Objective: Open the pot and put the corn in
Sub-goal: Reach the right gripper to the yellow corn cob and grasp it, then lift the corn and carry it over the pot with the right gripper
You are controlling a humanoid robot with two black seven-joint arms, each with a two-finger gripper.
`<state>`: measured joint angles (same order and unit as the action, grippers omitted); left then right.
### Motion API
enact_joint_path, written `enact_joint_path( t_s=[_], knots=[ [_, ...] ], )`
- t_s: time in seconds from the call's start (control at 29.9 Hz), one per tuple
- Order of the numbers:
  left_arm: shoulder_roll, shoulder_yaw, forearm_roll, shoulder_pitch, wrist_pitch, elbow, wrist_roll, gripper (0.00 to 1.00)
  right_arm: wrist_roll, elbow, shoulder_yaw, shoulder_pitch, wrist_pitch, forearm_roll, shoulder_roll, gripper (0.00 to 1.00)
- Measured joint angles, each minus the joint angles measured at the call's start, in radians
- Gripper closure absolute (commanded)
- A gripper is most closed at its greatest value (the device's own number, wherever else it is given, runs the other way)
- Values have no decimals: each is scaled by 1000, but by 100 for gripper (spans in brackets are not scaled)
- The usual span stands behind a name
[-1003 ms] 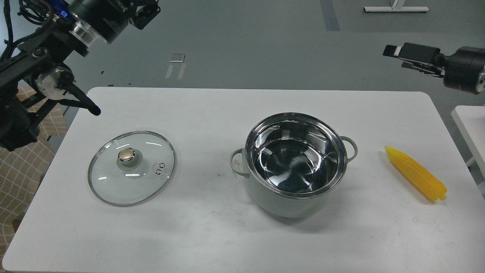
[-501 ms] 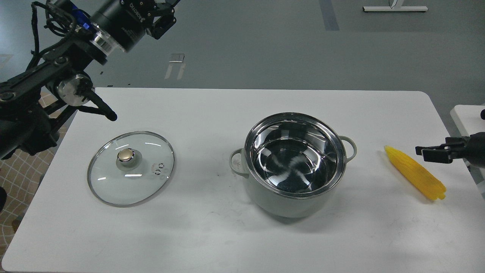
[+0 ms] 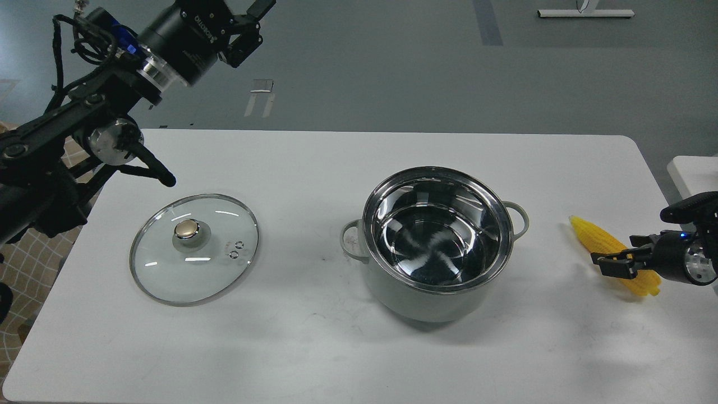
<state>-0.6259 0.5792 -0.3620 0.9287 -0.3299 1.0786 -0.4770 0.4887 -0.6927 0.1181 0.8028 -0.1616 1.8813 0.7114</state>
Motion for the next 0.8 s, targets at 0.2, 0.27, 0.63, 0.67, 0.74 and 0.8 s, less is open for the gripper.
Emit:
enact_joint_path(
  t_s=[0.2,0.27,0.63,0.67,0.74,0.8],
  knots=[
    [0,10,0,-17,0,1,-2,4,0,-1,-3,-2,24,15,-3,100],
    [0,12,0,-18,0,2,-2,4,0,-4,-3,-2,52,15,-1,100],
    [0,14,0,-19,-11,5,-2,4,0,-193,-1,229,67,11,119,100],
    [0,15,0,-19,-14,5,-2,4,0,-207,-3,268,52,11,122,100],
    [0,15,-1,-18,-17,5,-1,4,0,-241,-16,365,10,4,118,100],
    [0,15,-1,-18,-18,4,0,4,0,-267,-53,455,-21,-5,85,100]
  ],
)
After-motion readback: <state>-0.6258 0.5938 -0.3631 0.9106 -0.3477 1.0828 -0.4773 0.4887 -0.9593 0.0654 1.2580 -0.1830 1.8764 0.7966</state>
